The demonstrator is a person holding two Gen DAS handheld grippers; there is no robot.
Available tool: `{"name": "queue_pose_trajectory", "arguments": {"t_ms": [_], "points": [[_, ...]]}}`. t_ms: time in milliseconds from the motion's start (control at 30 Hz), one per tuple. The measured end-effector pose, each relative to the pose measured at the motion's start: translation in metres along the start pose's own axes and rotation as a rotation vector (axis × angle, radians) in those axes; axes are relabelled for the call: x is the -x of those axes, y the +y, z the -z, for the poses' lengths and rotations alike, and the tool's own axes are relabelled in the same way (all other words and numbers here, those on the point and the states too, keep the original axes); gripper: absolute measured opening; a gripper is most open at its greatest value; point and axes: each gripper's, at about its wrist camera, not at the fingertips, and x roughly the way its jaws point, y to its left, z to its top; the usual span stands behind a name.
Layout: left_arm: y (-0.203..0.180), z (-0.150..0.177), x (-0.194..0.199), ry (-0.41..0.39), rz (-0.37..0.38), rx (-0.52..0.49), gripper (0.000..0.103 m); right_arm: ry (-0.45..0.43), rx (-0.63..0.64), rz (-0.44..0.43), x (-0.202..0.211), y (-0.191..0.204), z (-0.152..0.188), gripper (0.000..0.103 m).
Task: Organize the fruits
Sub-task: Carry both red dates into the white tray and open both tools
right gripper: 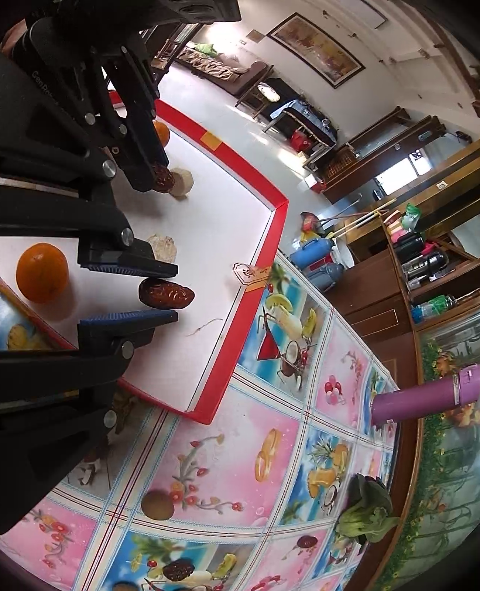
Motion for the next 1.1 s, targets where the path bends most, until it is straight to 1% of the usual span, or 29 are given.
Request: {"name": "queue_pose_trajectory", "arguments": {"t_ms": [167,367,467,500,533,567,600,633,667,700,800,867,933,1033,1100], "points": [[0.003,0.001,-0.006,0.024,-0.009,0.005,0.024,0.021,0.003,0.011,-0.009,0.001,0.0,0.015],[0.007,0.003,-0.017,0.071,-0.023,0.022,0.024,0.054,0.002,0.02,-0.017,0.001,0.002,0.016],[0.008,0.002,-0.018,0.075,-0.027,0.032,0.024,0.065,0.014,0.02,-0.015,0.004,0.001,0.016],[0.009,0.002,-0.018,0.08,-0.031,0.036,0.024,0.064,0.01,0.014,-0.014,0.003,0.002,0.018],[0.009,0.001,-0.018,0.083,-0.037,0.041,0.025,0.056,0.001,0.005,-0.01,0.002,0.002,0.023],[0.01,0.002,-0.017,0.086,-0.053,0.05,0.032,0.044,-0.004,-0.006,-0.006,0.001,0.001,0.027],[0.009,0.001,-0.016,0.08,-0.064,0.05,0.038,0.027,-0.005,-0.017,-0.001,0.0,0.002,0.035],[0.009,0.002,-0.012,0.065,-0.072,0.047,0.049,0.002,-0.005,-0.023,0.007,-0.001,0.002,0.038],[0.008,0.001,-0.008,0.046,-0.082,0.044,0.058,-0.02,-0.004,-0.022,0.012,-0.003,0.001,0.038],[0.007,0.001,-0.004,0.031,-0.091,0.044,0.06,-0.044,-0.003,-0.023,0.021,-0.006,0.001,0.038],[0.002,-0.003,0.008,-0.009,-0.079,0.041,0.062,-0.094,-0.02,-0.032,0.042,-0.02,0.003,0.039],[-0.005,-0.006,0.014,-0.027,-0.07,0.031,0.069,-0.127,-0.036,-0.022,0.058,-0.032,0.006,0.041],[-0.016,-0.007,0.019,-0.043,-0.056,0.011,0.07,-0.154,-0.058,0.003,0.071,-0.046,0.009,0.042],[-0.037,-0.008,0.023,-0.048,-0.025,-0.036,0.07,-0.182,-0.083,0.042,0.091,-0.068,0.017,0.042],[-0.052,-0.009,0.025,-0.053,-0.005,-0.07,0.07,-0.195,-0.097,0.086,0.103,-0.084,0.024,0.042]]}}
